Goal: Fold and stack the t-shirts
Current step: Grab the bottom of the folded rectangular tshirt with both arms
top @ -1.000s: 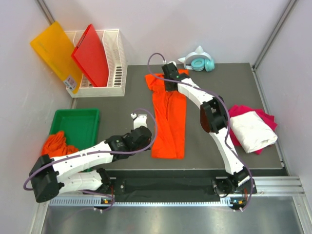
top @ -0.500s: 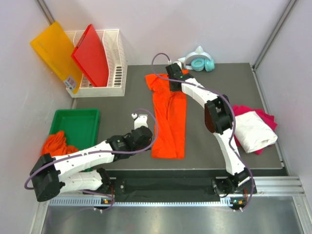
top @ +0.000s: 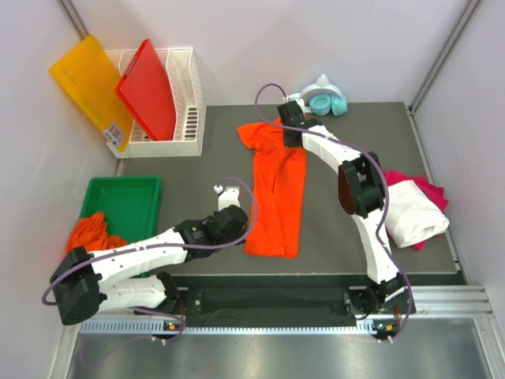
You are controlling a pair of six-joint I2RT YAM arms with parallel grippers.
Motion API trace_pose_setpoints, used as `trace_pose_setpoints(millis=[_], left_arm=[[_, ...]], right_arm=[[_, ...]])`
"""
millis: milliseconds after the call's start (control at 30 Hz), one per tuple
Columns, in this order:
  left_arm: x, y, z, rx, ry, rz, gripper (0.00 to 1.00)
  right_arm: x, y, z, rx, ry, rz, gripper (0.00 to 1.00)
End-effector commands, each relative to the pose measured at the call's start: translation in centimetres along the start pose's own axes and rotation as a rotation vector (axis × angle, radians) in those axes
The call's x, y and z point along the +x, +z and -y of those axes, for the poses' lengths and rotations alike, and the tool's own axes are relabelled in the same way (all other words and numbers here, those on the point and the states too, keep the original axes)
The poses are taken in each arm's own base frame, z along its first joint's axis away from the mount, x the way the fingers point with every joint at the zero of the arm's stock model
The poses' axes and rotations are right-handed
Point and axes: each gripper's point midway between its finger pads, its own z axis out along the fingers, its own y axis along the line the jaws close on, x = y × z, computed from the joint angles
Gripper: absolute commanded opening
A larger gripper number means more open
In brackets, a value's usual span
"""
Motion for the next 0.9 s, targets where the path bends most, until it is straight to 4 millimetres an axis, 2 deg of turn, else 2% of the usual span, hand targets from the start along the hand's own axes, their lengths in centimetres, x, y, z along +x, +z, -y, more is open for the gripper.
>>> trace_pose_setpoints(millis=[0,100,200,233,300,333,367,433,567,733,867], left_arm=[[-0.3,0.5,0.8,0.035,-0.029,0.016,0.15],[-0.3,1.0,1.5,0.057,-0.025,0.019,0.16],[-0.5,2.3,3.3,0.113,-0.002,0.021,0.17],[0.3,3.4,3.4,0.096,0.024,-0.011,0.17],[0.0,4.3,4.7,0.106,0.053,-0.027,0.16],[1.4,5.8,4.2,0.067,0.084,-0.084,0.16],[1.1,6.2,5.3,0.083,0.091,-0.093,0.15],[2.3,7.8,5.5,0.068,0.112,-0.139,0.14],[3.2,8.8,6.7,0.112,0.097,-0.167,0.14],[4.1,8.9,5.8,0.076,0.116,-0.203,0.13],[5.7,7.9,4.1,0.038,0.135,-0.268,0.11]], right_arm=[[-3.5,-2.4,1.3,0.002,0.057,0.083,0.00],[-3.4,-2.2,0.8,-0.019,0.057,0.080,0.00],[-3.6,-2.0,0.4,-0.037,0.058,0.081,0.00],[-4.0,-2.1,0.2,-0.042,0.060,0.087,0.00],[-4.0,-1.9,-0.1,-0.052,0.060,0.083,0.00],[-4.3,-2.0,-0.3,-0.056,0.061,0.088,0.00],[-4.3,-2.1,-0.7,-0.064,0.059,0.090,0.00],[-4.3,-2.0,-0.9,-0.066,0.057,0.087,0.00],[-4.3,-2.0,-1.5,-0.077,0.050,0.087,0.00],[-3.9,-1.5,-1.4,-0.072,0.048,0.076,0.00],[-3.0,-1.0,-0.9,-0.049,0.048,0.054,0.00]])
